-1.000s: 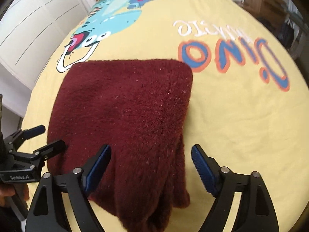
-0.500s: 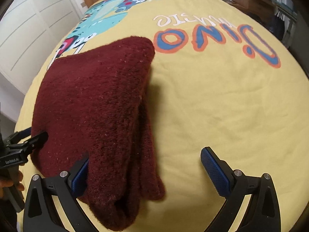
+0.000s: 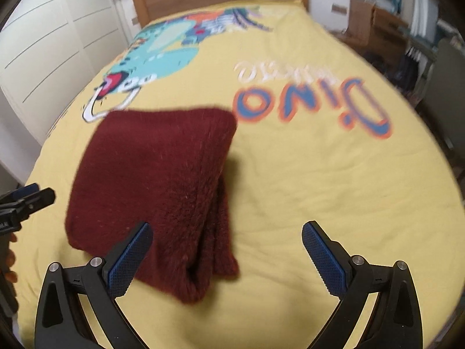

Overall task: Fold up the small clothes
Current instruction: 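Open the right gripper and release the folded sweater square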

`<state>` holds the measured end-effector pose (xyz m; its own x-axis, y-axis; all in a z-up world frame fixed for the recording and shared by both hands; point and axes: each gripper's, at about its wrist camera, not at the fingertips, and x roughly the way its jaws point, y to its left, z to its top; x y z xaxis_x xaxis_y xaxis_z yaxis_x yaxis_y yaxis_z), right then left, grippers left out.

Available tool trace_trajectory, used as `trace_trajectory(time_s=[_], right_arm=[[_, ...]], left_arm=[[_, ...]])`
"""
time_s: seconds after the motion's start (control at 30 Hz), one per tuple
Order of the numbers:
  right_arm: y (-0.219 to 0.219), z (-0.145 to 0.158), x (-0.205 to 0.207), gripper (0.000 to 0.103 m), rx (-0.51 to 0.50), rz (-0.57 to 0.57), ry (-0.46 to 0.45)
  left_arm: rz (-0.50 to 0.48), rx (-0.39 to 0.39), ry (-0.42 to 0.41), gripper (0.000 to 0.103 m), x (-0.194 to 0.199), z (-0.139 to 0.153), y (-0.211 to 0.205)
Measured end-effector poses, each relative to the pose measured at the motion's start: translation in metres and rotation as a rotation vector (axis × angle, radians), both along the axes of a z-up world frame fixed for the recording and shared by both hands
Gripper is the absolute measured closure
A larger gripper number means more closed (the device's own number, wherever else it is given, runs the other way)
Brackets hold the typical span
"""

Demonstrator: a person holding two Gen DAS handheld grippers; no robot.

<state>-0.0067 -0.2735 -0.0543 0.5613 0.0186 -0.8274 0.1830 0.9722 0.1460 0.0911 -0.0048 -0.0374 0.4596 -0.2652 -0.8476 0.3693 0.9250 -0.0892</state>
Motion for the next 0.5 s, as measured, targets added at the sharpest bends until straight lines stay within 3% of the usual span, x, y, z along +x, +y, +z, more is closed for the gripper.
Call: trace_trajectory(time_s=[0.23,0.5], right_arm=[[0.0,0.058,-0.053,0.001,-0.085,-0.052,-0.073],[0.001,0.078,-0.107,0.001,-0.09,-0.099,-0.105]], left_arm=[[0.027,0.04,-0.052,0.001,-0.043,0.038,0.014],[0.063,0.049,-0.075,0.001,-0.076,0.047,0.032]])
